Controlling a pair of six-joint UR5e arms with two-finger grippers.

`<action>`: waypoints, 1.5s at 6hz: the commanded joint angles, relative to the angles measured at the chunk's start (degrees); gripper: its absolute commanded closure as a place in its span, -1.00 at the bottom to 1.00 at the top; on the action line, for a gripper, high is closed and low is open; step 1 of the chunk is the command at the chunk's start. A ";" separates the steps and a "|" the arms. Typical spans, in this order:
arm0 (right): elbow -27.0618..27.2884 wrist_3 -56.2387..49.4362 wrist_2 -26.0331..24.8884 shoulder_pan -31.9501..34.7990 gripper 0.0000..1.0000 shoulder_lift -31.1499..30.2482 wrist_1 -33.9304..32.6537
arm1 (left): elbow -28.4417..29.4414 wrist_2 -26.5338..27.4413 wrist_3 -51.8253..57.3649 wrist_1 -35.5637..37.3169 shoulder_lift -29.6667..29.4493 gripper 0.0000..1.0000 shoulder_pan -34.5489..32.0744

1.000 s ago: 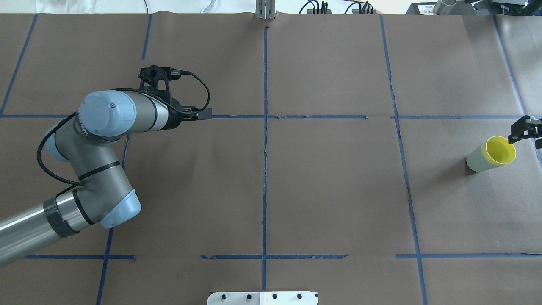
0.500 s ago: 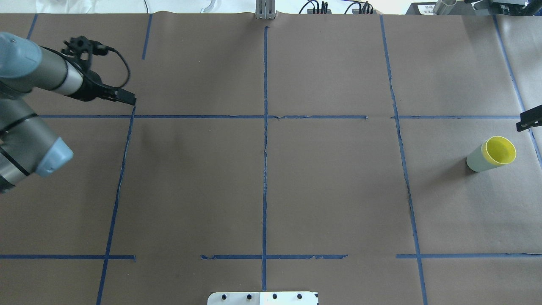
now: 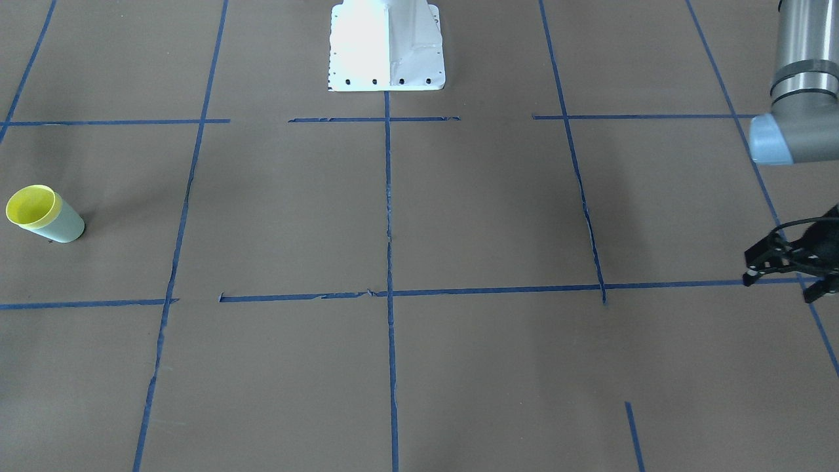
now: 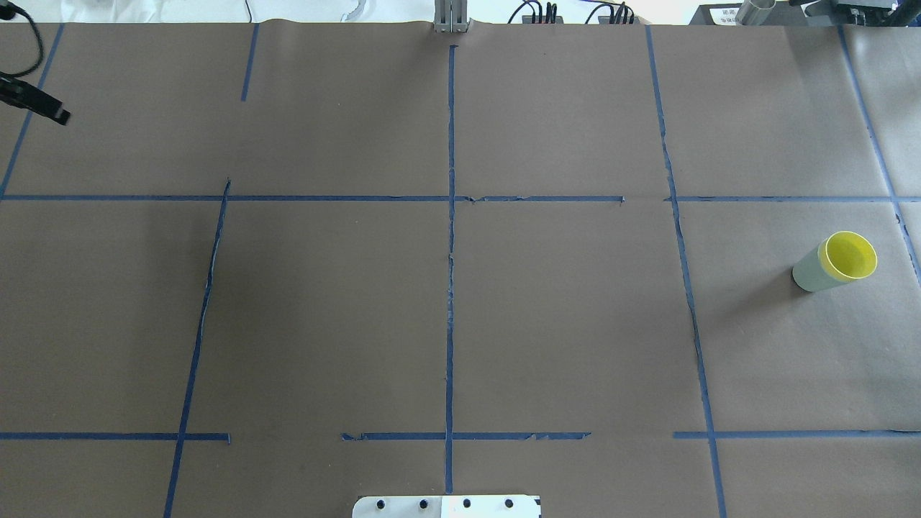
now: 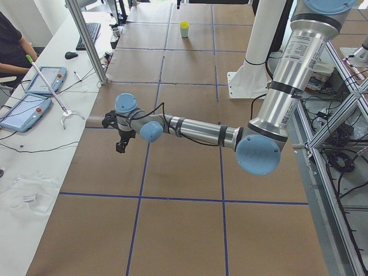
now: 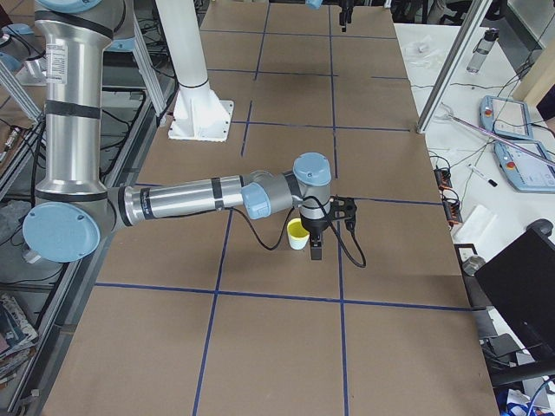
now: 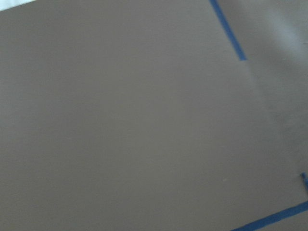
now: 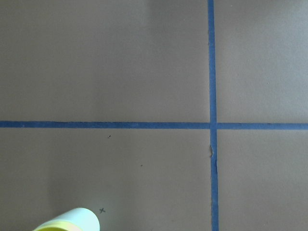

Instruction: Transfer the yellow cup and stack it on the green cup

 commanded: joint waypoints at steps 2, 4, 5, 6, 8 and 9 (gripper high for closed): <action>-7.54 -10.35 5.82 4.26 -1.00 4.55 -1.23 | 0.16 -9.26 19.35 20.35 0.18 -0.98 -13.15; -7.38 -12.97 5.82 4.70 -1.00 4.11 -1.14 | -1.76 -11.61 22.49 26.51 4.65 -1.00 -17.57; -6.84 -13.16 5.82 4.79 -1.00 2.89 -0.80 | -10.99 -10.91 22.92 27.52 14.67 -1.00 -17.58; -5.45 -13.16 7.30 4.79 -1.00 2.44 -2.79 | -17.52 -11.08 20.40 29.09 20.95 -1.00 -17.50; -3.95 -13.34 8.55 5.49 -1.00 2.61 -7.90 | -20.03 -11.35 10.00 29.46 21.19 -1.00 -17.06; -2.89 -13.86 8.20 4.71 -1.00 1.92 -9.48 | -19.53 -10.91 9.14 28.85 21.45 -1.00 -15.06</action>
